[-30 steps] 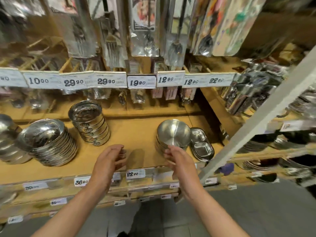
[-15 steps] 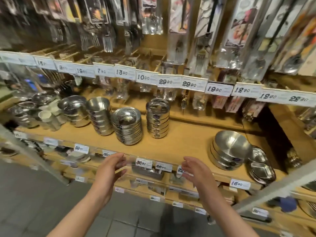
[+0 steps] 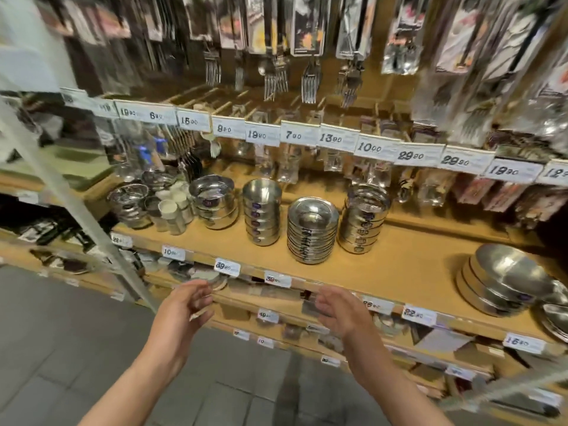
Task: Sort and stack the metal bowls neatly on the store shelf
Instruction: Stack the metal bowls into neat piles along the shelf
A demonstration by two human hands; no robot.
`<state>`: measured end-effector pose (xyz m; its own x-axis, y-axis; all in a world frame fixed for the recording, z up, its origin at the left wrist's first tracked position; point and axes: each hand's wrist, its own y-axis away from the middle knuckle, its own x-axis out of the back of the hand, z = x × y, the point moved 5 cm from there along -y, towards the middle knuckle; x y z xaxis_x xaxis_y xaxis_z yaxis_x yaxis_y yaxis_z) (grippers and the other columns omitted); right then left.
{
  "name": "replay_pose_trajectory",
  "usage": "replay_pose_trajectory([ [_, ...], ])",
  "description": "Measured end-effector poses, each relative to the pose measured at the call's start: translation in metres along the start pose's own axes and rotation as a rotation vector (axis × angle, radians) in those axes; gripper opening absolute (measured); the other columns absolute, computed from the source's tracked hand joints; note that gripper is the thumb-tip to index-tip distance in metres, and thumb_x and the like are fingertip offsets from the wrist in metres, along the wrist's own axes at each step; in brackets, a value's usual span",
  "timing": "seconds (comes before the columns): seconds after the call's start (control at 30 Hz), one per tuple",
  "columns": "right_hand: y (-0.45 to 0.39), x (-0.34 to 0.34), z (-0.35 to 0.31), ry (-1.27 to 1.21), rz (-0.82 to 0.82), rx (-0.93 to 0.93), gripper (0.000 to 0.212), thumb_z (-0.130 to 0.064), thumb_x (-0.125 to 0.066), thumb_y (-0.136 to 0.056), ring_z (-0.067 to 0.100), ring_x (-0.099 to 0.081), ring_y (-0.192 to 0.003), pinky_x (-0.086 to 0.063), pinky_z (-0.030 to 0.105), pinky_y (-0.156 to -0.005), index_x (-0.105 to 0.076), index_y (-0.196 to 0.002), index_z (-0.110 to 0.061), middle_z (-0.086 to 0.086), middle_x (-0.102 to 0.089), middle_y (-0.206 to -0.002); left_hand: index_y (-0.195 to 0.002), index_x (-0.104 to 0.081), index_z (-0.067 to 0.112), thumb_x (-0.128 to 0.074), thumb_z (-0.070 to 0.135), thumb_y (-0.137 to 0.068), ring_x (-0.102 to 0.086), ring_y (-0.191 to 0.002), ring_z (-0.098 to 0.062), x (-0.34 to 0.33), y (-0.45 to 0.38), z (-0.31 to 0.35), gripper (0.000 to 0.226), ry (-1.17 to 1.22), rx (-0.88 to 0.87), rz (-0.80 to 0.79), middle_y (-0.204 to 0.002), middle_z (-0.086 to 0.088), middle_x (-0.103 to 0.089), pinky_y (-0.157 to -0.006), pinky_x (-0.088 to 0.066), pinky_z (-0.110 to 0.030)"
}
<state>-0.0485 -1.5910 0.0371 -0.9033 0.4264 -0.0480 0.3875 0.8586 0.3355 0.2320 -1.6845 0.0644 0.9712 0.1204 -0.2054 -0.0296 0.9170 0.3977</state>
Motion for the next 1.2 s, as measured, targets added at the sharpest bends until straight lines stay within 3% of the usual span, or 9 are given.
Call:
replay_pose_trajectory([
  [0.2, -0.009, -0.023, -0.007, 0.004, 0.069, -0.027, 0.019, -0.034, -0.061, -0.094, 0.011, -0.074, -0.099, -0.055, 0.03, -0.085, -0.077, -0.102, -0.029, -0.005, -0.079, -0.103, -0.096, -0.067, 0.017, -0.051, 0.018, -0.102, -0.061, -0.077, -0.014, -0.004, -0.036, 0.005, 0.017, -0.05, 0.035, -0.078, -0.082, 0.001, -0.067, -0.076, -0.046, -0.032],
  [0.4, -0.053, -0.056, -0.006, -0.016, 0.051, -0.013, 0.054, -0.059, -0.062, -0.075, 0.012, -0.071, -0.105, -0.054, 0.029, -0.089, -0.068, -0.123, -0.036, -0.009, -0.075, -0.114, -0.105, -0.069, 0.014, -0.051, 0.02, -0.103, -0.064, -0.094, -0.017, -0.013, -0.096, 0.009, 0.019, -0.094, 0.057, -0.133, -0.101, -0.005, -0.069, -0.078, -0.05, -0.033],
  [0.5, -0.094, -0.08, -0.001, -0.035, 0.027, -0.049, 0.062, -0.067, -0.062, -0.068, 0.011, -0.066, -0.111, -0.05, 0.042, -0.107, -0.065, -0.125, -0.042, -0.009, -0.066, -0.131, -0.112, -0.068, 0.02, -0.048, 0.023, -0.105, -0.063, -0.111, -0.015, -0.025, -0.135, 0.016, 0.022, -0.145, 0.047, -0.166, -0.117, 0.0, -0.069, -0.086, -0.051, -0.034],
  [0.67, -0.169, -0.118, 0.005, -0.087, 0.022, -0.082, 0.061, -0.063, -0.055, -0.086, 0.004, -0.056, -0.126, -0.048, 0.034, -0.107, -0.051, -0.143, -0.041, -0.009, -0.053, -0.149, -0.117, -0.064, 0.027, -0.046, 0.029, -0.106, -0.059, -0.118, -0.013, -0.034, -0.198, 0.031, 0.021, -0.239, 0.071, -0.197, -0.126, 0.004, -0.065, -0.105, -0.047, -0.042],
  [0.8, -0.212, -0.147, -0.004, -0.087, 0.01, -0.029, 0.053, -0.09, -0.049, -0.074, -0.001, -0.043, -0.136, -0.039, 0.04, -0.112, -0.044, -0.125, -0.076, -0.028, -0.04, -0.152, -0.128, -0.06, 0.025, -0.045, 0.036, -0.106, -0.058, -0.116, -0.01, -0.052, -0.241, 0.039, 0.029, -0.26, 0.103, -0.23, -0.13, 0.005, -0.063, -0.09, -0.048, -0.035],
  [0.9, -0.239, -0.155, 0.005, -0.117, 0.056, -0.032, 0.079, -0.087, -0.044, -0.081, 0.006, -0.027, -0.152, -0.023, 0.045, -0.126, -0.023, -0.152, -0.056, -0.022, -0.028, -0.164, -0.134, -0.058, 0.024, -0.042, 0.039, -0.107, -0.061, -0.109, -0.001, -0.069, -0.264, 0.031, 0.035, -0.268, 0.145, -0.301, -0.134, 0.006, -0.062, -0.095, -0.046, -0.032],
  [0.97, -0.254, -0.158, 0.015, -0.197, 0.087, -0.058, 0.087, -0.084, -0.041, -0.086, 0.006, -0.025, -0.153, -0.019, 0.045, -0.127, -0.021, -0.16, -0.044, -0.018, -0.028, -0.166, -0.14, -0.053, 0.028, -0.039, 0.043, -0.107, -0.057, -0.122, -0.003, -0.083, -0.279, 0.026, 0.039, -0.306, 0.157, -0.367, -0.145, 0.009, -0.054, -0.11, -0.042, -0.037],
  [1.07, -0.272, -0.165, 0.016, -0.33, 0.116, -0.002, 0.07, -0.067, -0.037, -0.097, 0.008, -0.033, -0.151, -0.023, 0.045, -0.126, -0.029, -0.16, -0.038, -0.014, -0.037, -0.163, -0.151, -0.044, 0.03, -0.035, 0.047, -0.106, -0.038, -0.146, -0.014, -0.104, -0.298, 0.015, 0.049, -0.278, 0.202, -0.445, -0.156, 0.01, -0.043, -0.123, -0.029, -0.047],
  [1.2, -0.285, -0.17, 0.005, -0.421, 0.239, 0.06, 0.064, -0.055, -0.036, -0.101, 0.014, -0.038, -0.149, -0.021, 0.047, -0.127, -0.041, -0.156, -0.025, -0.006, -0.046, -0.159, -0.126, -0.059, 0.036, -0.031, 0.051, -0.101, -0.055, -0.12, 0.015, -0.13, -0.314, 0.007, 0.04, -0.27, 0.143, -0.62, -0.124, 0.034, -0.066, -0.096, -0.048, -0.013],
])
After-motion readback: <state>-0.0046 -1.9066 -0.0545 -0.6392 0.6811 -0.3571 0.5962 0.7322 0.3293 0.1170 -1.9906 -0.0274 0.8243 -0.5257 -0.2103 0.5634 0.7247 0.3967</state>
